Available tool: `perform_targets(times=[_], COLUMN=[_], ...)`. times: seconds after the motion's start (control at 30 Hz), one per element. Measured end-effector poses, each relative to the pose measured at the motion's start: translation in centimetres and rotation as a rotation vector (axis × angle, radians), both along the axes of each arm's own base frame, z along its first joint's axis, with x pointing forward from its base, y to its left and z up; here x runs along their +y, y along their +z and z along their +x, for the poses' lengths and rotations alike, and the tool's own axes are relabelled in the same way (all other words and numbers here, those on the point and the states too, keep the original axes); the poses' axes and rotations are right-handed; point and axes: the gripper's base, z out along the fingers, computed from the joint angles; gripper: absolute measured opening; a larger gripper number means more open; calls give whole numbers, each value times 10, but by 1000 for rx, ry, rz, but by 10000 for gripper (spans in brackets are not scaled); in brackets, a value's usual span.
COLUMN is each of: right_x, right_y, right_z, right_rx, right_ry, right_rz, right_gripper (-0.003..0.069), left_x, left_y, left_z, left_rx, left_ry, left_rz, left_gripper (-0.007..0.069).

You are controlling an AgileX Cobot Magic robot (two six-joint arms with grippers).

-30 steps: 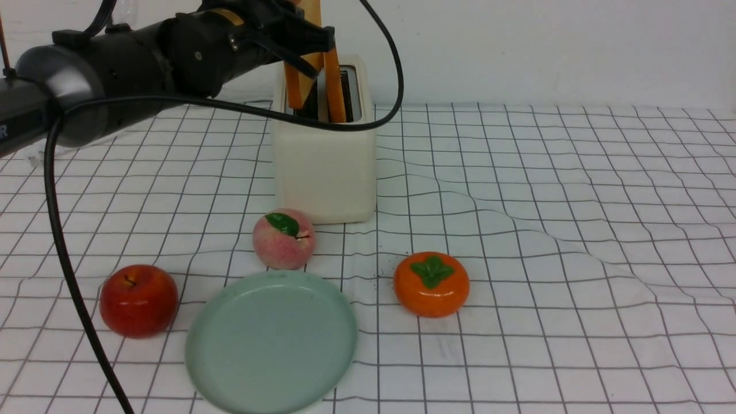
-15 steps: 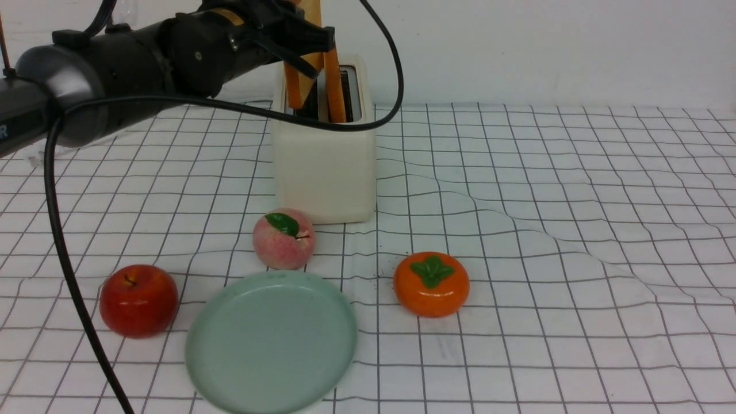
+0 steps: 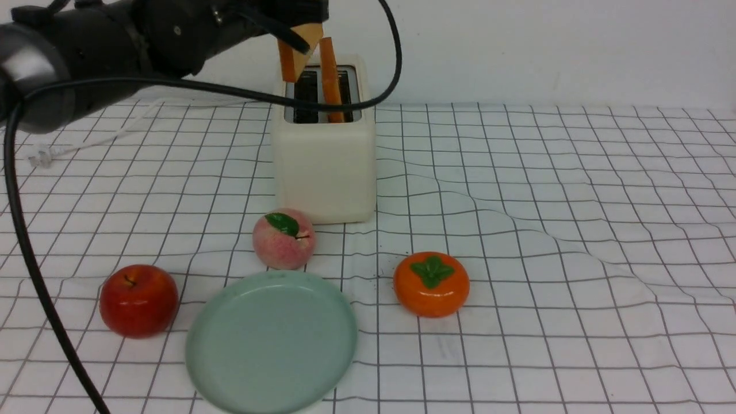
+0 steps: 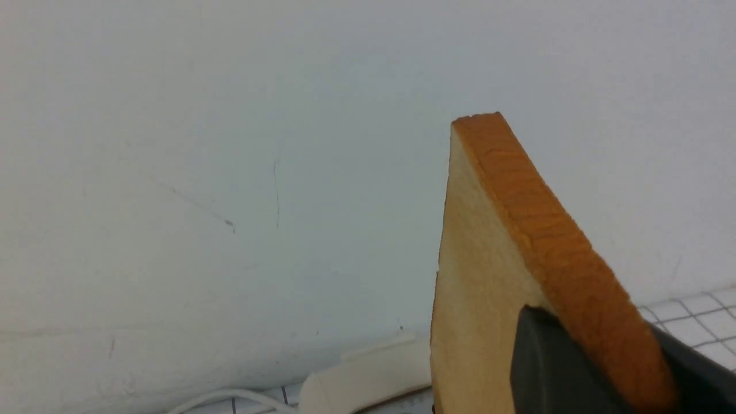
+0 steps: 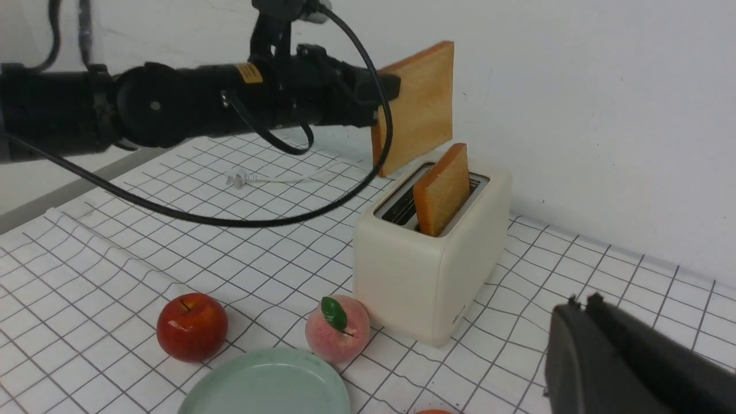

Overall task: Take toasted bread from bread machine on white checkered table place on plate.
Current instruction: 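Place the slice of bread on the plate with the left gripper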

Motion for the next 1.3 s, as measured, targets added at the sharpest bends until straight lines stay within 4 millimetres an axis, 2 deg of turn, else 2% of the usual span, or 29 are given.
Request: perform_targets(times=[0.17,0.3,0.33,0.37,0.4,0.43,0.47,0.5,0.63,0.73,0.8,0.83,0.87,0.93,1.03,1.13,1.3], right_x=[0,0,1,1,2,3,3,4,7,9,10,10,10,11,11,11,11], right_y=[0,-1,-1,-2,-3,-4,-5,-6,-12,-15,-19,-21,-21,-23,-23,-23,-23], right_z=[0,0,-1,-1,-2,-3,-3,-5,-9,-12,-15,-17,-17,-19,-19,-19,-19], right_rx=[0,7,8,15,34,44,46,64,123,171,217,236,239,258,261,261,261], right_ry=[0,7,8,15,34,44,46,64,117,145,179,192,194,209,212,212,213], right_rz=[0,-4,-4,-8,-18,-23,-24,-35,-58,-65,-83,-94,-95,-105,-107,-107,-106], right_gripper=[1,1,1,1,1,1,1,1,1,1,1,1,1,1,1,1,1], left_x=[5,9,9,10,13,15,15,19,28,32,33,33,33,34,34,32,35], left_y=[29,53,54,60,71,75,76,83,87,68,39,16,17,-32,-69,-88,-106], left_z=[-20,-50,-51,-62,-85,-96,-99,-122,-169,-187,-199,-204,-204,-209,-202,-190,-169], left_rx=[-39,23,29,60,132,170,180,265,441,552,666,747,746,887,922,922,960], left_ry=[-17,-81,-85,-110,-160,-183,-189,-233,-289,-295,-300,-303,-304,-288,-234,-198,-181], left_rz=[2,24,26,37,48,50,51,51,34,10,-14,-30,-34,-44,-68,-102,-159], left_gripper=[88,88,88,88,88,88,88,88,88,88,88,88,88,88,88,88,88])
